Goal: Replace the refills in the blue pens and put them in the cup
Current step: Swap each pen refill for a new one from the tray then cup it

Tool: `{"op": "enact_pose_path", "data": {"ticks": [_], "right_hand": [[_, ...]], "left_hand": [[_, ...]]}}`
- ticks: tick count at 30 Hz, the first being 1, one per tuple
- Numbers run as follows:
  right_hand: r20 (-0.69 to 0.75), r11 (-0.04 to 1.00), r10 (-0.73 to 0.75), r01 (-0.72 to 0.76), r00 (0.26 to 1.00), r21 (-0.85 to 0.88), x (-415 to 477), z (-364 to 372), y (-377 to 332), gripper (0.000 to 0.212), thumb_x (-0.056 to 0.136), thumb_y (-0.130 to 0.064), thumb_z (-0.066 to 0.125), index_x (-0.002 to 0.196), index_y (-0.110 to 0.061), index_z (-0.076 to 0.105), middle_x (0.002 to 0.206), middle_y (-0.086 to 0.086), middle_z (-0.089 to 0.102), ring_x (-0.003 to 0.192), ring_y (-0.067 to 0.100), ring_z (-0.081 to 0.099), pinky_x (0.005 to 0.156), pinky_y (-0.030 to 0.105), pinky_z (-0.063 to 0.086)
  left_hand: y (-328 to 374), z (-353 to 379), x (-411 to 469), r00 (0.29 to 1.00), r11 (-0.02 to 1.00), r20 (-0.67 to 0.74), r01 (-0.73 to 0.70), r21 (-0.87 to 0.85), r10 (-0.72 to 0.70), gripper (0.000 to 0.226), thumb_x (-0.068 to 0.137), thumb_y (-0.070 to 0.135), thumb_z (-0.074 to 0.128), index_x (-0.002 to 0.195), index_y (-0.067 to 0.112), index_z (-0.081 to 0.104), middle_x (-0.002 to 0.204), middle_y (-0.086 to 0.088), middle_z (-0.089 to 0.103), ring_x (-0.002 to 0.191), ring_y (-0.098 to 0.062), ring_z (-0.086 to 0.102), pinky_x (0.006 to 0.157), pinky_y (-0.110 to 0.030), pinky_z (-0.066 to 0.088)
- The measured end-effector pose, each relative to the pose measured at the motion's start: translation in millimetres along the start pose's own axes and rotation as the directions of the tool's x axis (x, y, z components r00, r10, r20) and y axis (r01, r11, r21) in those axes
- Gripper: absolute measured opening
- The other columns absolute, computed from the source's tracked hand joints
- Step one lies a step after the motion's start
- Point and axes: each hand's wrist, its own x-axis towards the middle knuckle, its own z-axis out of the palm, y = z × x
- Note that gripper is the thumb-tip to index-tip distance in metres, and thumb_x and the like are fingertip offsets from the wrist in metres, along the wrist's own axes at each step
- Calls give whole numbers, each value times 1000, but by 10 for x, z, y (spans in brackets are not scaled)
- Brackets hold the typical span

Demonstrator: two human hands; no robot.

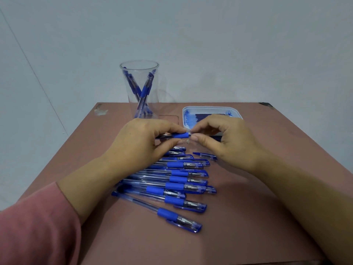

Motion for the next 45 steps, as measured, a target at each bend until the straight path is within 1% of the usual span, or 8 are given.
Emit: {"op": "enact_pose_path", "data": {"ticks": [5, 9, 17, 22, 29, 33, 40, 45], "right_hand": [[32, 988, 102, -105, 994, 110, -21, -18, -33, 26, 73, -53, 65, 95, -40, 63, 85, -12, 65, 81, 9, 62, 74, 18, 51], [23, 989, 123, -124, 992, 83, -5, 26, 20, 5, 87, -35, 65, 87, -33, 69, 80, -12, 70, 75, 7, 65, 71, 25, 53], [-5, 986, 169, -169, 986, -1, 24, -101, 128, 23, 85, -16, 71, 83, -38, 64, 83, -13, 68, 80, 3, 63, 71, 17, 50], [324, 922, 191, -56, 927, -383, 41, -153, 222, 20, 94, -19, 58, 105, -31, 70, 94, -16, 56, 93, 4, 51, 82, 21, 38], [473, 897, 147, 84, 869, -435, 83, -84, 207, 30, 98, -19, 50, 117, -36, 66, 97, -12, 55, 98, 12, 41, 89, 34, 41], [422, 920, 154, 26, 893, -390, 92, -165, 219, 28, 98, -19, 49, 114, -35, 65, 98, -17, 54, 96, 6, 44, 89, 31, 41], [126, 980, 31, -5, 992, -200, 34, -170, 127, 13, 92, -29, 59, 101, -39, 56, 96, -23, 59, 92, -4, 55, 78, 10, 41], [56, 989, -11, 19, 998, -145, 28, 12, 92, 9, 88, -35, 66, 96, -34, 63, 89, -18, 65, 87, 1, 60, 75, 17, 48]], "left_hand": [[1, -2, 2, 1000, 1000, 1, 1, 5, -1, 28, 84, 40, 64, 110, 31, 72, 92, 25, 65, 84, 1, 64, 69, -25, 58], [-4, 9, 2, 1000, 1000, 22, 13, 22, -13, 28, 83, 35, 66, 110, 35, 71, 90, 25, 66, 80, 1, 64, 68, -26, 58], [-42, -13, 16, 991, 990, 2, 131, 46, -131, 27, 83, 41, 65, 108, 34, 73, 89, 18, 73, 75, 1, 65, 67, -21, 54], [-69, -8, 23, 987, 984, 9, 159, 84, -161, 25, 84, 34, 71, 109, 32, 73, 90, 16, 73, 75, 0, 65, 69, -18, 51], [-72, 3, 14, 987, 984, 15, 159, 77, -160, 23, 84, 33, 72, 107, 35, 73, 88, 19, 72, 75, 0, 65, 70, -25, 56], [-63, -2, 15, 988, 986, 22, 154, 72, -156, 22, 84, 33, 73, 106, 36, 73, 88, 18, 72, 75, 0, 65, 70, -26, 56], [-47, -6, 10, 992, 990, 19, 127, 52, -129, 23, 84, 32, 73, 107, 36, 73, 89, 19, 72, 76, 0, 65, 70, -30, 58], [-20, -17, 5, 998, 997, 11, 59, 45, -59, 26, 83, 27, 75, 108, 33, 73, 90, 18, 72, 77, 0, 65, 68, -24, 57]]}}
